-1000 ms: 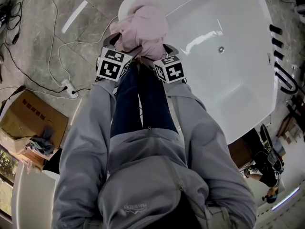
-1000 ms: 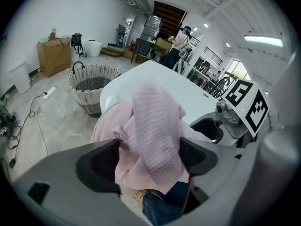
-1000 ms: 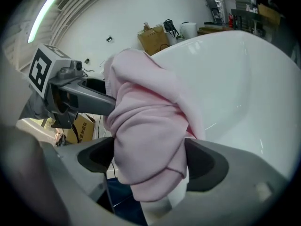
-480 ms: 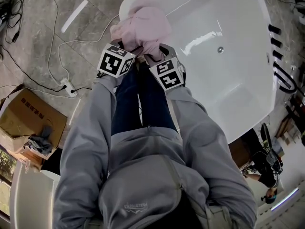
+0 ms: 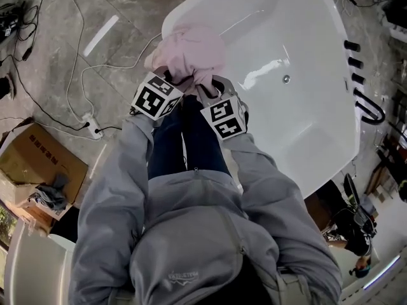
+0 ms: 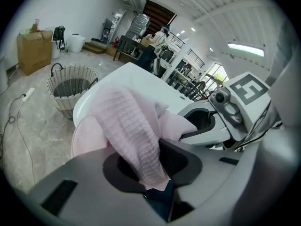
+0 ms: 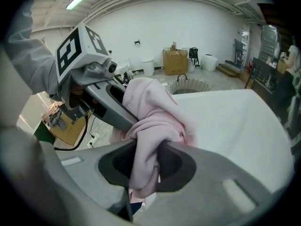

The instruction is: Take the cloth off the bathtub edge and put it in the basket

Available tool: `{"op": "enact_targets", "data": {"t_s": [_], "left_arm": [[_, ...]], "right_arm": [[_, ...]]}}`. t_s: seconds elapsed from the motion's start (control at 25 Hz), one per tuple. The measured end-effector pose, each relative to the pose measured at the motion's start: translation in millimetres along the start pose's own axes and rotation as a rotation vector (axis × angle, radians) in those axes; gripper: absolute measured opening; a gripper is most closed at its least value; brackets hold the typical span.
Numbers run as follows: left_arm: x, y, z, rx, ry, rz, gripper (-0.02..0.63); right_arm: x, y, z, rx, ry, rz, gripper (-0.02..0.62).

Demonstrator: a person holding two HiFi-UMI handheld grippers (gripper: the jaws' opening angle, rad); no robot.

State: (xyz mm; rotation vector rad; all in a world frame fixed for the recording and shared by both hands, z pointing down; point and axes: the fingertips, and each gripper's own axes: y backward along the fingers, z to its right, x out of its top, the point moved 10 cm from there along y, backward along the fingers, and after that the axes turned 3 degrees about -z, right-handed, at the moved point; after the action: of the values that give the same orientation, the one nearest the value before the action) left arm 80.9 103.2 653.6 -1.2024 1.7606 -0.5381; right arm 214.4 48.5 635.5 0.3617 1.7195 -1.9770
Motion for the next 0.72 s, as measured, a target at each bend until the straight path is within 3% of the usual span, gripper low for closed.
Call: {"op": "enact_targets", "data": {"t_s": [0.24,0.72], "left_arm": [[26,50,25,0.032,-0.090,0.072,0.091],[81,158,77,0.160,-0.179,0.243,0.086]], "right_arm": [[33,49,-12,-0.046,0.048,0.077,0.084],[110,146,-29,-0.089,0.155,0.227,0.083]]}}
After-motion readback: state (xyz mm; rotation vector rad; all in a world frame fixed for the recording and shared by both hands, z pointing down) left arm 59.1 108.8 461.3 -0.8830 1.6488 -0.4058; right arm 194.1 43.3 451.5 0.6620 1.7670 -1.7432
